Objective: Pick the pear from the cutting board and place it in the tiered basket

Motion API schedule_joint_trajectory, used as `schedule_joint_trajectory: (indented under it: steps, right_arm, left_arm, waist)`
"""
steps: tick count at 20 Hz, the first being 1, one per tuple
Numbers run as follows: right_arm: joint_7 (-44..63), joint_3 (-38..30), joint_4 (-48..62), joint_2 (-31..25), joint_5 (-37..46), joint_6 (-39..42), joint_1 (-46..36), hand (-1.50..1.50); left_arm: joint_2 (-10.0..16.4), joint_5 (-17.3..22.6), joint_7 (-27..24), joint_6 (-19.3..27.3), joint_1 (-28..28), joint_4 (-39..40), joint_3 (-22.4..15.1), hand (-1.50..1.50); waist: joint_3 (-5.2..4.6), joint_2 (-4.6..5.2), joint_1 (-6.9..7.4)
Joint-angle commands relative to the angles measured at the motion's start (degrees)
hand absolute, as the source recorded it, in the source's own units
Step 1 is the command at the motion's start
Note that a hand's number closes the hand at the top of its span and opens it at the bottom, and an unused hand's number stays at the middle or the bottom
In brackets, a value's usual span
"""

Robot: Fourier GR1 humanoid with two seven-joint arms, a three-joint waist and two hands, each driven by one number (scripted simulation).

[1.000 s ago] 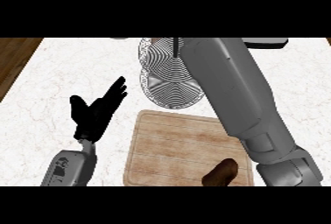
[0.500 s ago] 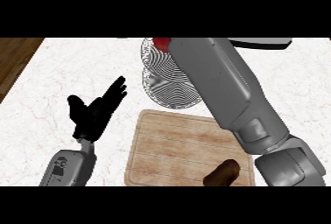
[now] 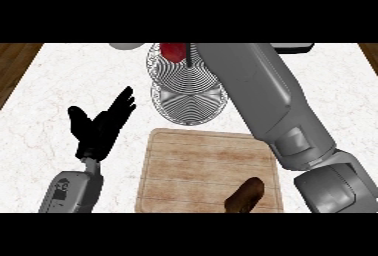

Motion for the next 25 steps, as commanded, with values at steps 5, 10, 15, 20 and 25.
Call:
schedule_joint_trajectory:
  steps: [5,10,15,20,25]
  right_arm:
    - [7.96,4.06,-17.55,-2.94,1.67,6.40,13.42,-1.50]
    - [8.57,6.10,-32.66,-9.36,-3.71,20.10,22.96,-1.50]
    - [13.60,6.88,-48.47,-15.61,-7.68,29.33,30.72,-1.50]
    - [17.45,2.97,-66.74,-23.84,-13.95,36.13,42.49,-1.50]
    - [19.84,-5.04,-84.45,-31.20,-21.73,41.43,55.20,-1.50]
  left_arm:
    - [0.74,-0.58,0.89,2.63,4.23,-3.57,1.75,0.00]
    - [2.57,1.18,-0.75,-0.14,7.30,-3.08,3.16,0.00]
    - [1.76,0.77,-0.16,1.47,8.51,-3.91,3.29,0.00]
    - [2.07,0.93,-1.54,1.65,8.72,-4.10,4.27,0.00]
    - [1.28,0.18,-1.90,1.74,8.78,-4.84,2.94,0.00]
  waist:
    - [0.17,-1.95,-4.84]
    - [0.21,-2.24,-6.59]
    - [0.24,-2.88,-8.71]
    - [0.21,-2.29,-8.54]
    - [0.26,-1.89,-8.62]
